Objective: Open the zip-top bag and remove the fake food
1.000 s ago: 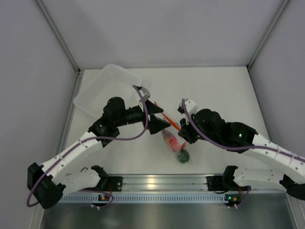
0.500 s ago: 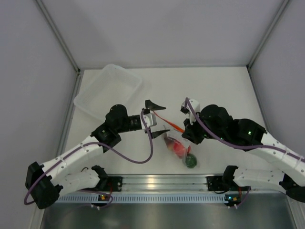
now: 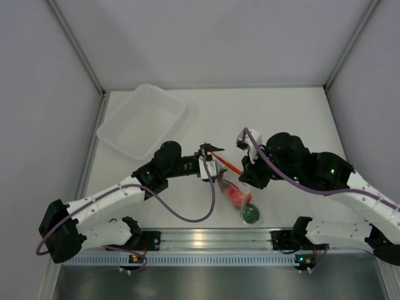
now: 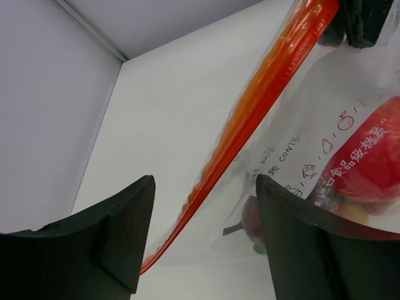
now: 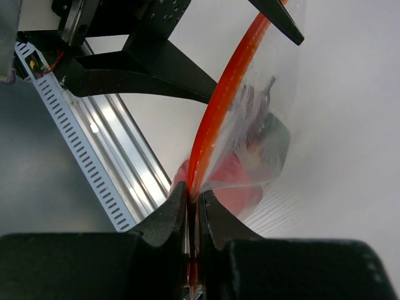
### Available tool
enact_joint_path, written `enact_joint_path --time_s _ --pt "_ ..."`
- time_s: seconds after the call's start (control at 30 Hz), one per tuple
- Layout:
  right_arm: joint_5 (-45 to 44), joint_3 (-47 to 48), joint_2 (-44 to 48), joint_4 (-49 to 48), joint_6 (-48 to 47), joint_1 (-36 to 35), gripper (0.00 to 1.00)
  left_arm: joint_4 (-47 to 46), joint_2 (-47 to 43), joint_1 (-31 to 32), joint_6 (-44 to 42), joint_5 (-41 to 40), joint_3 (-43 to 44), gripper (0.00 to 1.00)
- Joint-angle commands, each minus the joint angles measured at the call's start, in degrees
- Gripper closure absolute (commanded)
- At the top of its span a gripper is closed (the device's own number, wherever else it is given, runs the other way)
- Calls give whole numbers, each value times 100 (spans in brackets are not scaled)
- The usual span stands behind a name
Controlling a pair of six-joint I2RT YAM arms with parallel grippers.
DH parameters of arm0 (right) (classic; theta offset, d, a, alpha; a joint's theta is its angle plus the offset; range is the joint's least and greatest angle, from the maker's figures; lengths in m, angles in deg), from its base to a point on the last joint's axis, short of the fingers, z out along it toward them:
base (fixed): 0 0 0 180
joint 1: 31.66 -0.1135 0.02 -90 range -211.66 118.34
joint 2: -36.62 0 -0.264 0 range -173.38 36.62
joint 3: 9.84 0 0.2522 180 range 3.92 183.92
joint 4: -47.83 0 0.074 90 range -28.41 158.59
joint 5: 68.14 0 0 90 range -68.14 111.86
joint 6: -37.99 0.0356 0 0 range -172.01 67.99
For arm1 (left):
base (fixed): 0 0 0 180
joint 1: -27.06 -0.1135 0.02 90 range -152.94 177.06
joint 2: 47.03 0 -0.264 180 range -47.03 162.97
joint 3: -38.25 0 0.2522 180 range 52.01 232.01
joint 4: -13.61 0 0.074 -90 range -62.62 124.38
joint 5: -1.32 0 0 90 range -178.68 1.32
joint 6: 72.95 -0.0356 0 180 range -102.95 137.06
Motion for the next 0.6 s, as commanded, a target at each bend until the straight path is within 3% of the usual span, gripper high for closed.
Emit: enact_joint_path --time_s 0.0,0.1,0.2,0.27,0.33,0.43,0.5,0.53,0.57 --pt "153 327 101 22 -176 85 100 -287 -24 19 -193 125 231 31" --pt "135 291 57 57 -211 94 100 -295 -103 19 -70 353 196 48" --pt "187 283 4 66 -238 85 100 -287 -112 19 79 608 214 53" --pt "188 274 -4 40 -255 76 100 -295 -103 10 141 748 231 76" --pt "223 265 -13 13 -264 85 100 -287 -95 19 263 793 240 72" --pt "284 256 -5 -22 -238 76 100 -287 -86 19 334 916 266 75" --pt "223 248 13 -57 -203 85 100 -287 -60 19 378 890 292 82" --pt "188 221 57 -92 -168 85 100 -287 -59 19 465 846 301 95" --pt "66 195 92 -145 -141 85 100 -208 -68 19 483 802 362 100"
